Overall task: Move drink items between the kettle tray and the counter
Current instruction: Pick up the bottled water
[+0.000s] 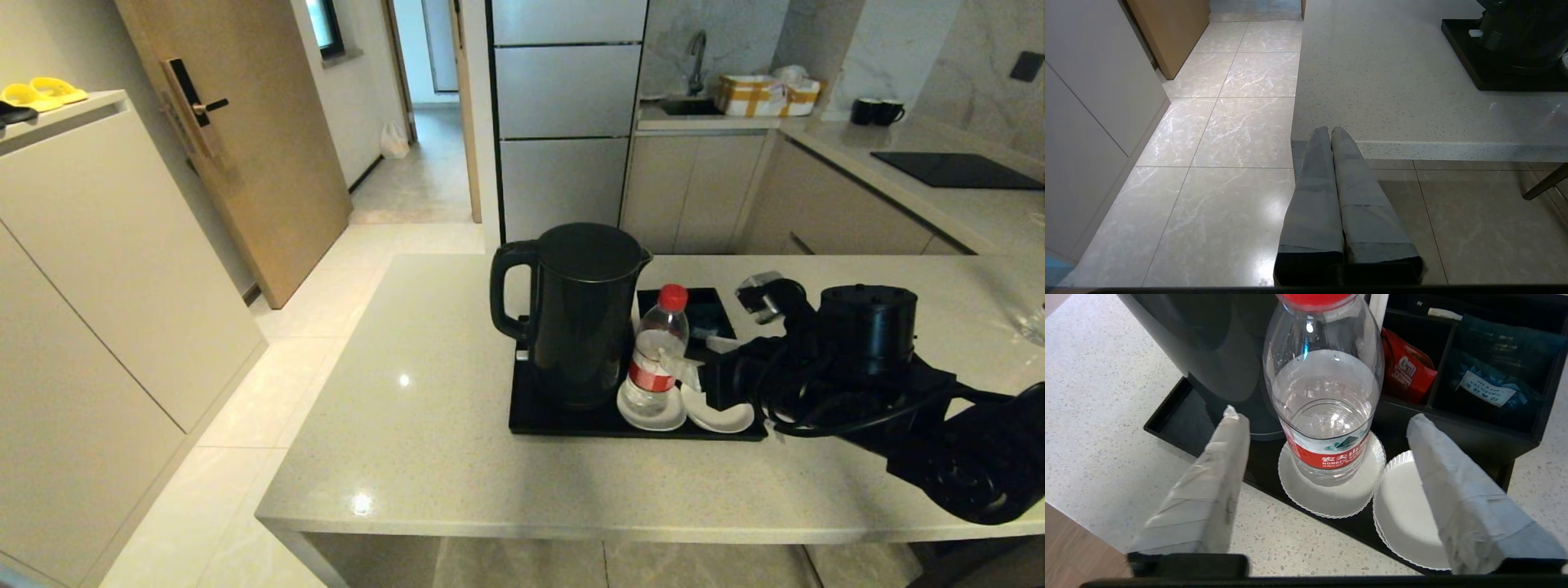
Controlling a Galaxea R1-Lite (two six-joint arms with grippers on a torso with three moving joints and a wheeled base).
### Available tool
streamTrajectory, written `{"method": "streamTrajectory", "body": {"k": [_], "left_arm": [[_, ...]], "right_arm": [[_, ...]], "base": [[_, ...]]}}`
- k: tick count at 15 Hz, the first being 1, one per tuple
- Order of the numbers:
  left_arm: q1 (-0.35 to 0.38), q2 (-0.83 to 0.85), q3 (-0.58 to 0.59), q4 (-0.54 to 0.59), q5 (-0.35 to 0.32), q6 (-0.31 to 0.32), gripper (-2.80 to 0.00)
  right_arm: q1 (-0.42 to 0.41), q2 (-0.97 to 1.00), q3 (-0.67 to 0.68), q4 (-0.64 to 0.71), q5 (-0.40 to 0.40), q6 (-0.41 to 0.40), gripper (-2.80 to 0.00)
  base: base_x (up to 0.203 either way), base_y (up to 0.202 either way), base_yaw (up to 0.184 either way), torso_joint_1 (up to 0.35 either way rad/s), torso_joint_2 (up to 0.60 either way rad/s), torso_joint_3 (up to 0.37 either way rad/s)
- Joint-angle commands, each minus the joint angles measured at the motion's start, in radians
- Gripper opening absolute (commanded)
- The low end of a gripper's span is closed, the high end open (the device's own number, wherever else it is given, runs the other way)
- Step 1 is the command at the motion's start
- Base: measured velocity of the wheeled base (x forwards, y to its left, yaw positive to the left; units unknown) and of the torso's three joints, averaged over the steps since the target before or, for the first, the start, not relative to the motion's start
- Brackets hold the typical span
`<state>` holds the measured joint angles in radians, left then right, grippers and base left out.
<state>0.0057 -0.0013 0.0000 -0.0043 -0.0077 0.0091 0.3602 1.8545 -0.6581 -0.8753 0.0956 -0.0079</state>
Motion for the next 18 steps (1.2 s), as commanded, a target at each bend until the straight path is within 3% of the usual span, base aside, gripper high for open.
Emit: {"method": "streamTrajectory", "body": {"k": [1, 3, 7, 15, 16, 17, 18], "left_arm": [[0.000, 0.001, 0.002, 0.000, 0.000, 0.000, -2.80], [0.000, 0.001, 0.001, 0.000, 0.000, 0.000, -2.80], [0.000, 0.001, 0.002, 0.000, 0.000, 0.000, -2.80], [0.000, 0.001, 0.002, 0.000, 0.000, 0.000, -2.80], [0.000, 0.001, 0.001, 0.000, 0.000, 0.000, -2.80], [0.000, 0.001, 0.002, 0.000, 0.000, 0.000, -2.80], [0.000, 0.001, 0.002, 0.000, 0.000, -0.001, -2.80]], "right_arm": [[0.001, 0.041, 0.000, -0.038, 0.000, 0.000, 0.00], [0.007, 0.094, 0.000, -0.136, -0.012, 0.002, 0.00], [0.045, 0.221, -0.027, -0.314, -0.148, 0.012, 0.00], [0.051, 0.241, -0.023, -0.320, -0.149, 0.014, 0.00], [0.052, 0.241, -0.020, -0.320, -0.149, 0.014, -0.10], [0.052, 0.241, -0.020, -0.320, -0.149, 0.016, -2.80], [0.052, 0.240, -0.020, -0.320, -0.149, 0.016, -2.80]], "base": [[0.000, 0.000, 0.000, 0.000, 0.00, 0.000], [0.000, 0.000, 0.000, 0.000, 0.00, 0.000], [0.000, 0.000, 0.000, 0.000, 0.00, 0.000], [0.000, 0.000, 0.000, 0.000, 0.00, 0.000], [0.000, 0.000, 0.000, 0.000, 0.00, 0.000], [0.000, 0.000, 0.000, 0.000, 0.00, 0.000], [0.000, 0.000, 0.000, 0.000, 0.00, 0.000]]}}
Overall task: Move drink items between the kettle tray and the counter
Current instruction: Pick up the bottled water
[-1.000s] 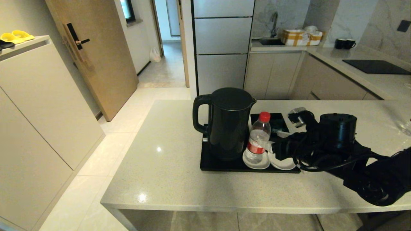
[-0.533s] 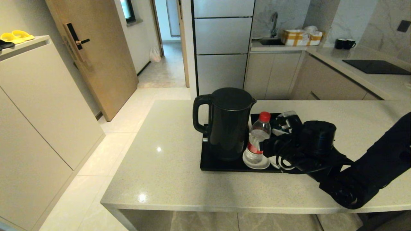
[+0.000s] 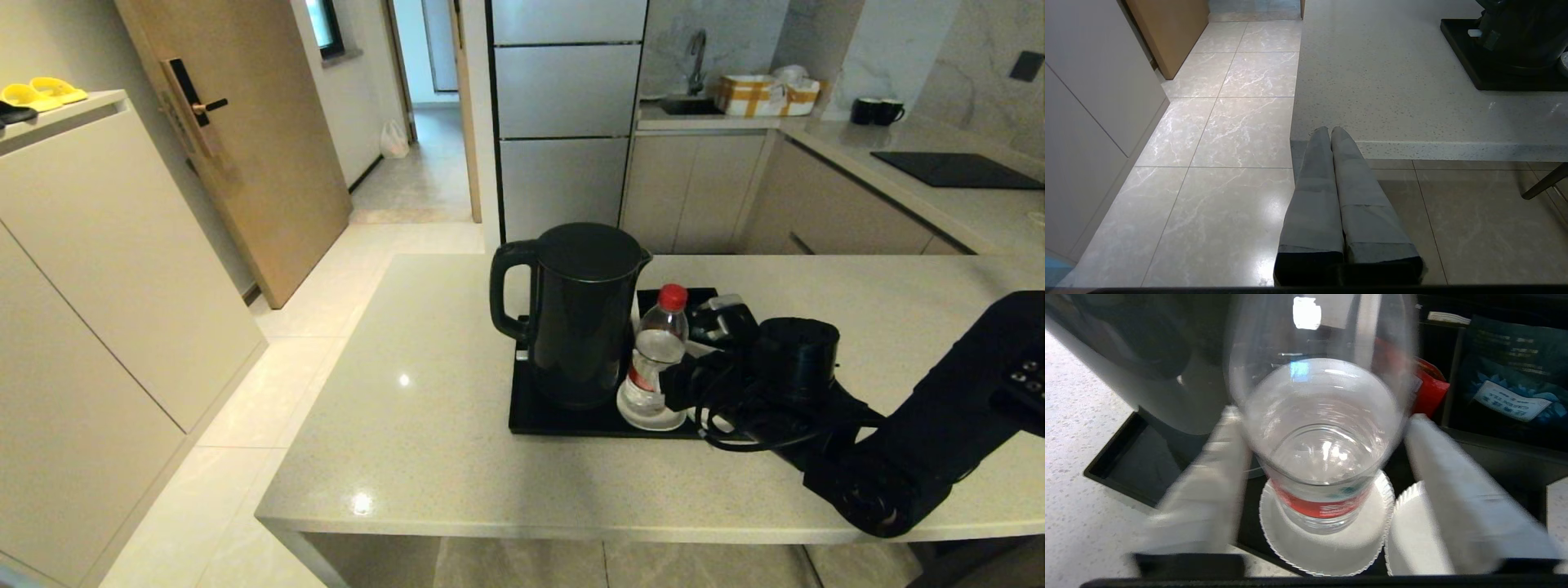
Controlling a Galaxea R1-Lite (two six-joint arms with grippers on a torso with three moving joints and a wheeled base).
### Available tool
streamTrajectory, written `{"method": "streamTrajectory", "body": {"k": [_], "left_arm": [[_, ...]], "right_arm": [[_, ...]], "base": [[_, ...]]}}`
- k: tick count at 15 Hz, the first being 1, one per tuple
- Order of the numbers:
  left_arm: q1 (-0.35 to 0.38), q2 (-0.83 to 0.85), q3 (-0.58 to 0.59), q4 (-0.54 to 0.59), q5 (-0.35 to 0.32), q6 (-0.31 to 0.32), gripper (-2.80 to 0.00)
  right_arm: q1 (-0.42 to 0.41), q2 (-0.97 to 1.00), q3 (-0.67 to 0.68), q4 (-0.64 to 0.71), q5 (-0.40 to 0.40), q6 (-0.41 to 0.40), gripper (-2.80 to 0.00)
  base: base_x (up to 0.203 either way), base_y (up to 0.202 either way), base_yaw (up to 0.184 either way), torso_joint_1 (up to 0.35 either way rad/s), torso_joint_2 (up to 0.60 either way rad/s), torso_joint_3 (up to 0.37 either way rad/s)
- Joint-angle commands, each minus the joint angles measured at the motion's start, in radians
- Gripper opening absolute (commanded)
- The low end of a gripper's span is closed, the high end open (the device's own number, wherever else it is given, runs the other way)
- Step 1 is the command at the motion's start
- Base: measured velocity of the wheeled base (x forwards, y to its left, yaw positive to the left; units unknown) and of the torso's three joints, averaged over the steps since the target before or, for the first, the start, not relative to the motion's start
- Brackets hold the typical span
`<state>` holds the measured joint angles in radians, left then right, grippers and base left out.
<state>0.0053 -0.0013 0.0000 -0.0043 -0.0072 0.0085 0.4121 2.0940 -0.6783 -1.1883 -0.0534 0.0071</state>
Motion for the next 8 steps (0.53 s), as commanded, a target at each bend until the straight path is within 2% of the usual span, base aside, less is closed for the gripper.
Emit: {"method": "streamTrajectory", "body": {"k": [1, 8], "left_arm": [[0.001, 0.001, 0.002, 0.000, 0.000, 0.001, -2.80], [0.001, 0.001, 0.001, 0.000, 0.001, -0.001, -2.80]], "right_arm": [[0.001, 0.000, 0.000, -0.007, 0.001, 0.001, -2.80], [0.001, -0.040, 0.003, 0.004, 0.005, 0.004, -2.80]], "base": [[0.000, 0.000, 0.000, 0.000, 0.00, 0.000], [0.000, 0.000, 0.000, 0.000, 0.00, 0.000]]}}
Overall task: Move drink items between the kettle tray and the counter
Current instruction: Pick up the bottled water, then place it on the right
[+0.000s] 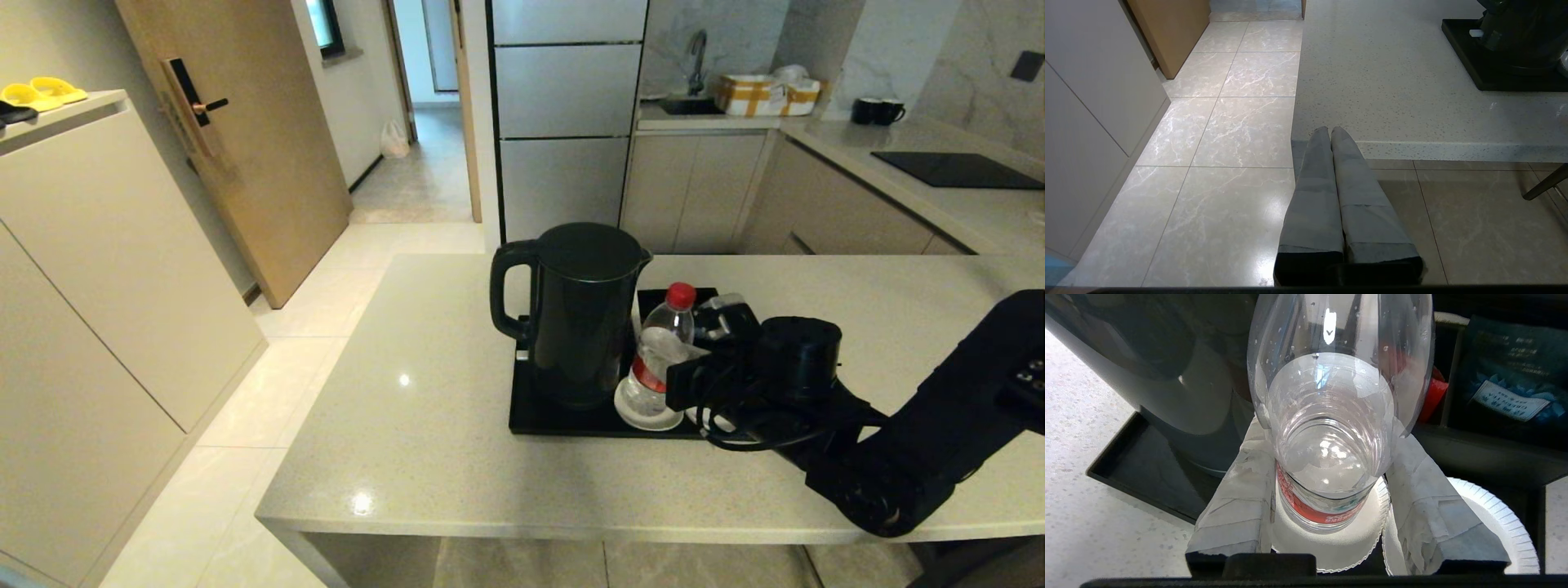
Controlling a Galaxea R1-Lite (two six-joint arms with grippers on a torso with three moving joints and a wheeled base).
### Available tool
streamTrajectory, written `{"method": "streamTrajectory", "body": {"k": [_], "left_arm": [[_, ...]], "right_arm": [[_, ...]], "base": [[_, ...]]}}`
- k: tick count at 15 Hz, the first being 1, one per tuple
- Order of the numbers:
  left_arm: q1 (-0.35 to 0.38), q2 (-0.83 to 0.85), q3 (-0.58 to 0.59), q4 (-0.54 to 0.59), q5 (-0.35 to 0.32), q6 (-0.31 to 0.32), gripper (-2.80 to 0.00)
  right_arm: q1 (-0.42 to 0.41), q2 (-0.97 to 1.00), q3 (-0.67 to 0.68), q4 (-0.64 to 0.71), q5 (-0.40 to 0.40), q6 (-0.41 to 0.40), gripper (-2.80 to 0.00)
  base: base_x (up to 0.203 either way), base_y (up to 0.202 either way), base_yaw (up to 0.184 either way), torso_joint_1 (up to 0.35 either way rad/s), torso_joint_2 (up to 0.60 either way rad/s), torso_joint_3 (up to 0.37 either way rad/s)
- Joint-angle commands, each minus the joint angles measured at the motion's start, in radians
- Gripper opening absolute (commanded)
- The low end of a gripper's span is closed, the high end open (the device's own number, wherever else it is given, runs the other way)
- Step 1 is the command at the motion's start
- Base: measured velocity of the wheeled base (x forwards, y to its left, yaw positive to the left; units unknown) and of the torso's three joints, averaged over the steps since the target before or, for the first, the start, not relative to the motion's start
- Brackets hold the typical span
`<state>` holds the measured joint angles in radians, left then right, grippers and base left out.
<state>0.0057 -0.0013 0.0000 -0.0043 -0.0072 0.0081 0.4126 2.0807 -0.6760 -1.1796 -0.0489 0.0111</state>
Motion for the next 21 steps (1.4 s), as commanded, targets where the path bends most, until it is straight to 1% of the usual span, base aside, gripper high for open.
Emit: {"method": "streamTrajectory", "body": {"k": [1, 3, 6, 9, 12, 15, 17, 19, 21], "left_arm": [[0.000, 0.001, 0.002, 0.000, 0.000, 0.001, -2.80], [0.000, 0.001, 0.002, 0.000, 0.000, 0.000, -2.80], [0.000, 0.001, 0.002, 0.000, 0.000, 0.000, -2.80], [0.000, 0.001, 0.002, 0.000, 0.000, 0.001, -2.80], [0.000, 0.001, 0.002, 0.000, 0.000, 0.001, -2.80], [0.000, 0.001, 0.002, 0.000, 0.000, 0.000, -2.80], [0.000, 0.001, 0.000, 0.001, 0.000, 0.000, -2.80], [0.000, 0.001, 0.001, 0.001, 0.000, -0.001, -2.80], [0.000, 0.001, 0.000, 0.004, 0.001, -0.001, -2.80]], "right_arm": [[0.000, -0.046, 0.001, 0.001, 0.000, 0.001, -2.80], [-0.002, -0.088, -0.003, 0.020, -0.001, 0.002, -2.80], [-0.029, -0.162, -0.015, 0.068, 0.000, 0.003, -2.80], [-0.028, -0.260, -0.012, 0.123, 0.004, 0.015, -2.80], [-0.027, -0.305, -0.014, 0.180, 0.006, 0.018, -2.80], [-0.020, -0.406, -0.002, 0.333, 0.017, 0.018, -2.80], [-0.014, -0.465, 0.085, 0.363, 0.016, 0.023, -2.80], [-0.014, -0.522, 0.194, 0.365, 0.012, 0.040, -2.80], [-0.015, -0.607, 0.267, 0.365, -0.004, 0.044, -2.80]], "base": [[0.000, 0.000, 0.000, 0.000, 0.00, 0.000], [0.000, 0.000, 0.000, 0.000, 0.00, 0.000], [0.000, 0.000, 0.000, 0.000, 0.00, 0.000], [0.000, 0.000, 0.000, 0.000, 0.00, 0.000], [0.000, 0.000, 0.000, 0.000, 0.00, 0.000], [0.000, 0.000, 0.000, 0.000, 0.00, 0.000], [0.000, 0.000, 0.000, 0.000, 0.00, 0.000], [0.000, 0.000, 0.000, 0.000, 0.00, 0.000], [0.000, 0.000, 0.000, 0.000, 0.00, 0.000]]}}
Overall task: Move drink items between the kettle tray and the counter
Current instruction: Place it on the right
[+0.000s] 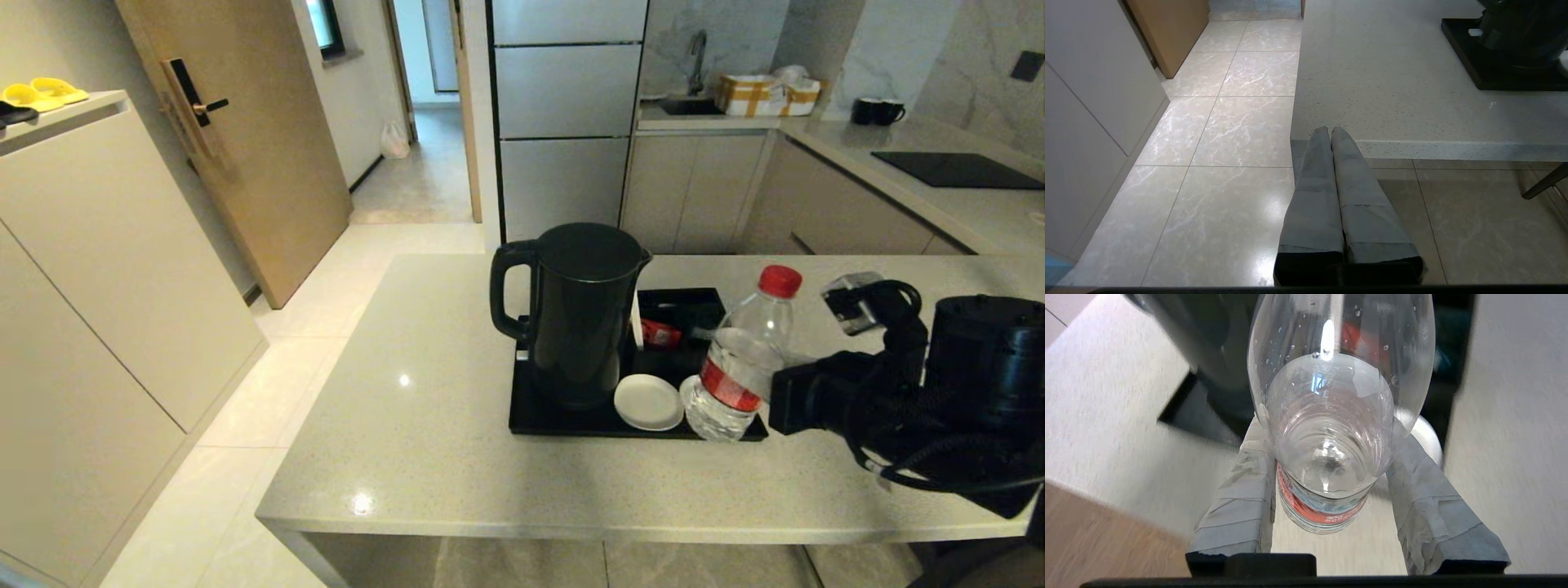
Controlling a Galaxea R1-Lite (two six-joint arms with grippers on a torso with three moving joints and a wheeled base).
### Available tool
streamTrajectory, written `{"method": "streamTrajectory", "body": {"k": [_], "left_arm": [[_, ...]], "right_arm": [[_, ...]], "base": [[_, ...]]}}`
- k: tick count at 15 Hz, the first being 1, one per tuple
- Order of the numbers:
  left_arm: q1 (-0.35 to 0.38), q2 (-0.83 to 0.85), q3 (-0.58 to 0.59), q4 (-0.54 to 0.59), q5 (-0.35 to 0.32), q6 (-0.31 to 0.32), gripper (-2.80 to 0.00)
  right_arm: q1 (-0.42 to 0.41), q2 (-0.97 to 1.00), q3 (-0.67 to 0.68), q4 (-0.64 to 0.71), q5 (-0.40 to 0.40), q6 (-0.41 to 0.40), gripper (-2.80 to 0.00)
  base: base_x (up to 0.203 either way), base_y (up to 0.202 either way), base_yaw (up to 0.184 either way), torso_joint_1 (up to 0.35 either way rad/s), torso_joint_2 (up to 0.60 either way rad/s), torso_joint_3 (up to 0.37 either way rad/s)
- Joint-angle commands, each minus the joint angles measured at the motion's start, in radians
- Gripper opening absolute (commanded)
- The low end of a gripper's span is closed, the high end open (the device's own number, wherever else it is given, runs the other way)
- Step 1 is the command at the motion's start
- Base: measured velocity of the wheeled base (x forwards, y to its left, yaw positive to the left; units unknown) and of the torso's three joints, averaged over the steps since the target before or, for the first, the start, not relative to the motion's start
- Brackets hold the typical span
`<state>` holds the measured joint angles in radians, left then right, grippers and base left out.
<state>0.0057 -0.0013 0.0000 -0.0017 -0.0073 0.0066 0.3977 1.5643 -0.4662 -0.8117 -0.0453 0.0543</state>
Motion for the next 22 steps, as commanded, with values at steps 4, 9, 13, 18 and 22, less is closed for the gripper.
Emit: {"method": "streamTrajectory", "body": {"k": [4, 9, 13, 18, 22], "left_arm": [[0.000, 0.002, 0.000, 0.003, 0.003, 0.004, -2.80], [0.000, 0.001, 0.000, 0.003, 0.003, 0.003, -2.80], [0.000, 0.001, 0.000, 0.003, 0.003, 0.000, -2.80], [0.000, 0.001, 0.001, 0.003, 0.003, -0.002, -2.80], [0.000, 0.001, 0.000, 0.003, 0.003, -0.002, -2.80]], "right_arm": [[0.001, -0.191, 0.163, 0.022, -0.130, 0.001, -2.80], [0.013, -0.170, 0.313, -0.010, -0.151, 0.039, -2.80], [0.013, -0.031, 0.402, -0.227, -0.152, 0.075, -2.80], [0.012, 0.411, 0.455, -0.642, -0.212, 0.109, -2.80], [0.010, 0.461, 0.439, -0.718, -0.226, 0.159, -2.80]], "base": [[0.000, 0.000, 0.000, 0.000, 0.00, 0.000], [0.000, 0.000, 0.000, 0.000, 0.00, 0.000], [0.000, 0.000, 0.000, 0.000, 0.00, 0.000], [0.000, 0.000, 0.000, 0.000, 0.00, 0.000], [0.000, 0.000, 0.000, 0.000, 0.00, 0.000]]}}
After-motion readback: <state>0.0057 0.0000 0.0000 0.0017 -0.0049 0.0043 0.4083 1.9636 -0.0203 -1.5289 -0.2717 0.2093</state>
